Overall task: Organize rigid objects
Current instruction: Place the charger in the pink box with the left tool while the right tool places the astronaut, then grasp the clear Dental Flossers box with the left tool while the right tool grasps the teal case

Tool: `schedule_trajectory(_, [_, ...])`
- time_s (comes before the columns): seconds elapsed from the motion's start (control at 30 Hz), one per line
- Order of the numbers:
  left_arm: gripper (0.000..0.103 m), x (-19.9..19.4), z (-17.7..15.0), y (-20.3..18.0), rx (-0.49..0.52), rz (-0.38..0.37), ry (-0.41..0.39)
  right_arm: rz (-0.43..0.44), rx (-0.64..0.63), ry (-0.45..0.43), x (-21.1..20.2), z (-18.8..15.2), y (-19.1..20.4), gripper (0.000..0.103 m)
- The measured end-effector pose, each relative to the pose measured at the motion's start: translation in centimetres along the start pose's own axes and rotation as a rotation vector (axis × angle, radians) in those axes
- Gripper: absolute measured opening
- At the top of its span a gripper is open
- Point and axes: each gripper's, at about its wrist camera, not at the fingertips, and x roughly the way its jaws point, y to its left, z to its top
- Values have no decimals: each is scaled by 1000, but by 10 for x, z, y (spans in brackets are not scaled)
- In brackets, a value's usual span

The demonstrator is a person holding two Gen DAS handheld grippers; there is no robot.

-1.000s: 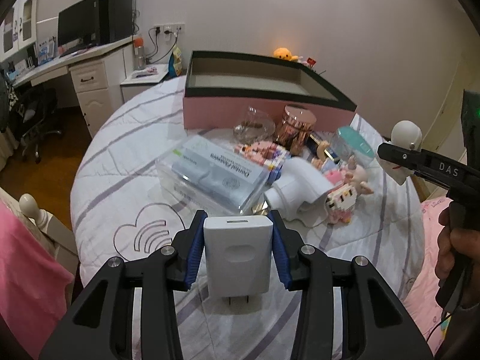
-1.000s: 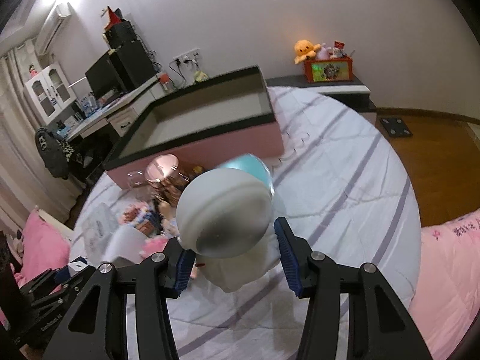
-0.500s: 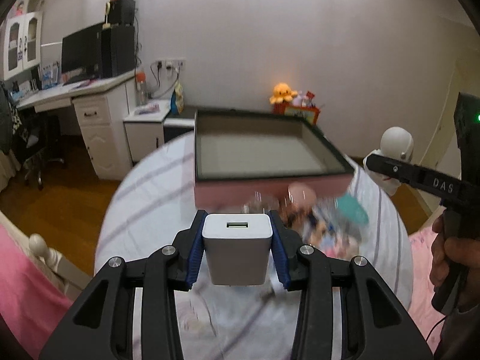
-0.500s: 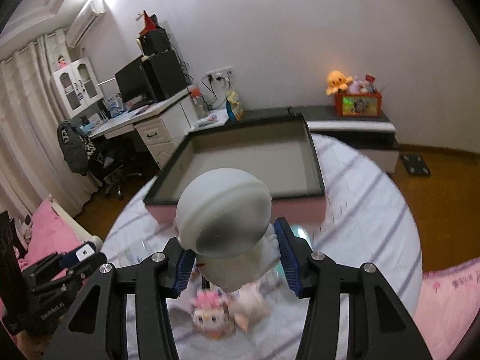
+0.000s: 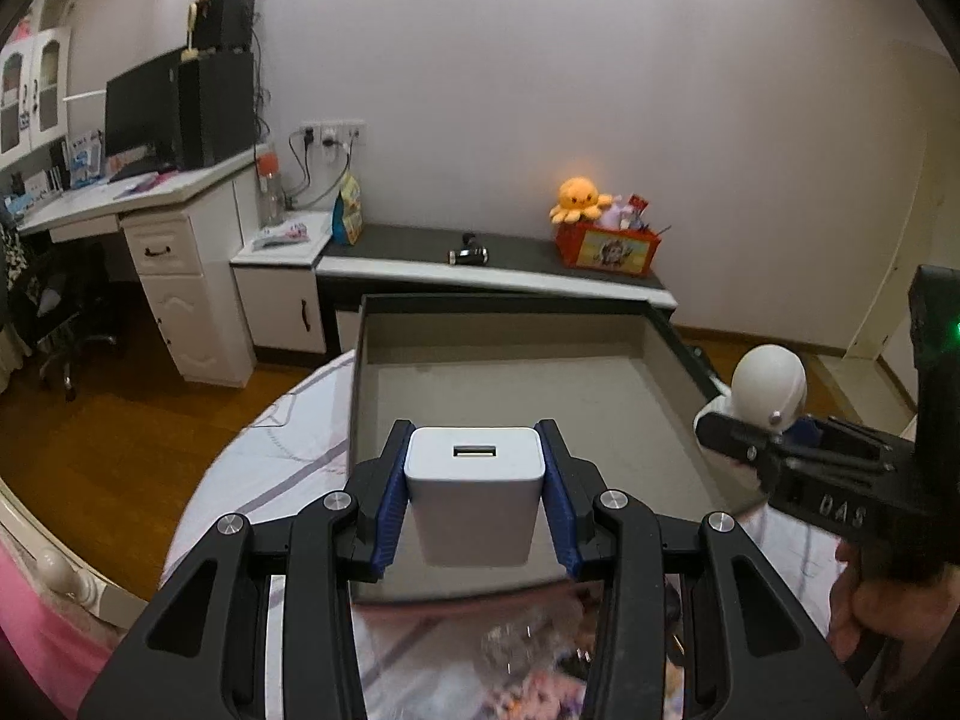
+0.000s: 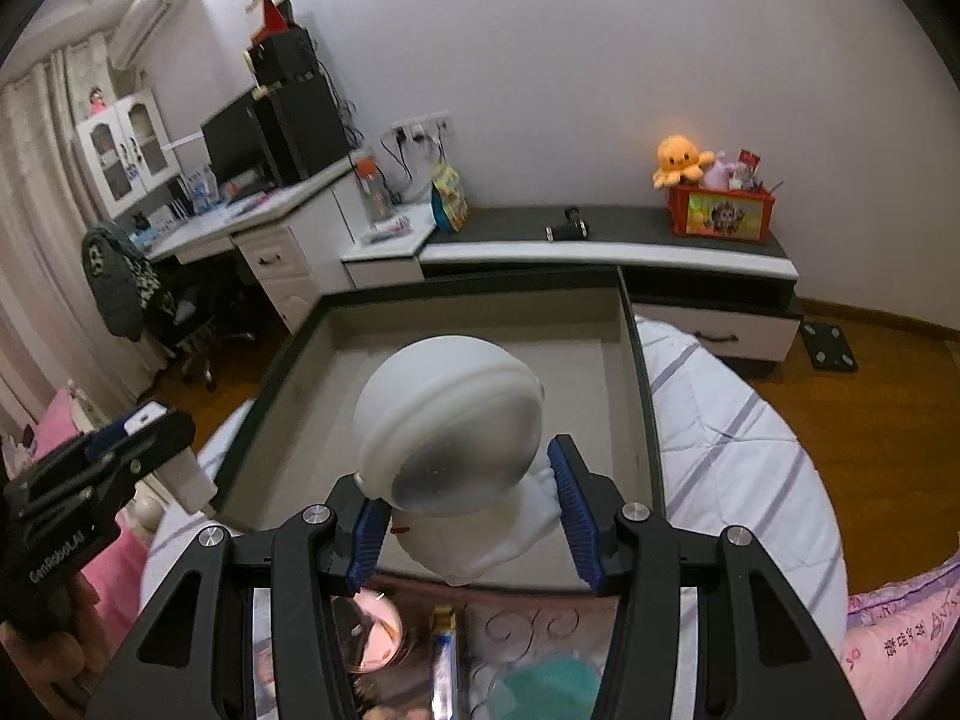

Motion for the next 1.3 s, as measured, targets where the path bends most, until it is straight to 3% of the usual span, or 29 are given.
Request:
schedule_trajectory(0.3, [41, 63, -2, -6, -1, 49, 110, -39, 14, 92, 47, 1, -10, 52])
schedule_trajectory(0.4, [46, 64, -2, -6, 0, 58, 114, -58, 24, 109, 53, 0, -14, 60])
schedule_trajectory(0.43, [61, 64, 0, -7, 0, 64, 109, -61, 29, 105, 52, -1, -15, 76])
schedule_trajectory(0.47, [82, 60, -1, -7, -1, 77, 98, -67, 35, 93, 49, 0, -16, 84])
schedule_trajectory(0.53, [99, 53, 1, -5, -4, 94, 61, -81, 38, 65, 39, 0, -16, 86])
schedule_trajectory(0.57, [101, 47, 2, -4, -4, 98, 42, -91, 40, 59, 35, 1, -16, 87])
schedule_trajectory(0.7, [103, 26, 3, 0, 12, 147, -1, -115, 48, 17, 13, 1, -12, 91])
schedule_trajectory(0.83, [103, 0, -3, 11, -9, 129, -23, -119, 77, -41, -20, -6, -8, 91])
schedule_trajectory(1.3, [103, -92, -63, 27, -53, 153, -62, -134, 60, -168, -111, -48, 22, 91])
